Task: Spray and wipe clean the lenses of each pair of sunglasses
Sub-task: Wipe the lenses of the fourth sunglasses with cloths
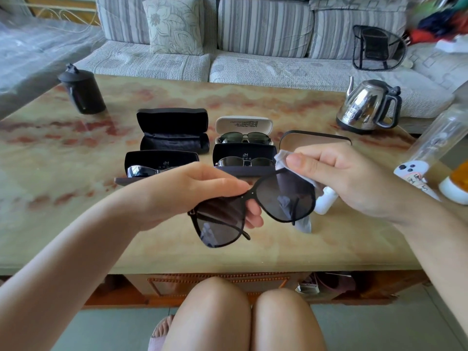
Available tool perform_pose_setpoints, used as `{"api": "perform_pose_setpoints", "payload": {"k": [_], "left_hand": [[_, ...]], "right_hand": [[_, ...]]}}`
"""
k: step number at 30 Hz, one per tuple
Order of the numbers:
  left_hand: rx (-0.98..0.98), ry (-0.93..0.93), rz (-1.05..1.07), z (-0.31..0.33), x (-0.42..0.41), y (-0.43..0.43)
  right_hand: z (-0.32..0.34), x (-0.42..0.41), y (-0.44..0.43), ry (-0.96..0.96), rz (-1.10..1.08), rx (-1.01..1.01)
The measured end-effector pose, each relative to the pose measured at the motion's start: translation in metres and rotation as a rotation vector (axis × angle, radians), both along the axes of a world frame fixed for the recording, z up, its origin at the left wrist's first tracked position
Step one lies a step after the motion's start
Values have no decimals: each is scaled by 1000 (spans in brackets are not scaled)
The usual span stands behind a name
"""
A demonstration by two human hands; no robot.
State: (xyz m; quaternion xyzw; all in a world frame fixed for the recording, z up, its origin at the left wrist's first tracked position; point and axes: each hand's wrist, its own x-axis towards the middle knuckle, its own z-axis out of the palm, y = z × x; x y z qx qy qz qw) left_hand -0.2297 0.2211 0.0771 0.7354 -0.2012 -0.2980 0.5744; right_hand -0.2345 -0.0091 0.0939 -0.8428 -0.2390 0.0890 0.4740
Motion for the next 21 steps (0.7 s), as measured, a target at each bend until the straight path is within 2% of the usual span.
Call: {"api": "perform_pose_setpoints", "payload": {"k": [3,8,10,14,18,21], "left_hand": [[-74,108,-58,0,0,1],[-155,155,123,-8,-3,0],[-214,183,181,-12,-5,1],[-303,244,311,-17,-9,-6],[-279,234,343,-21,-13,-9],[-239,193,352,-21,-17,-8]], "right_hand": [[-4,3,1,-13,-27,51],[-19,1,-12,-138,-336,122],[-23,-8,-13,-193,-394,135],[-35,-17,3,-286,-254,-12],[-45,-20,13,-296,-158,-101],[-49,-27,18,-384,-57,-161]]}}
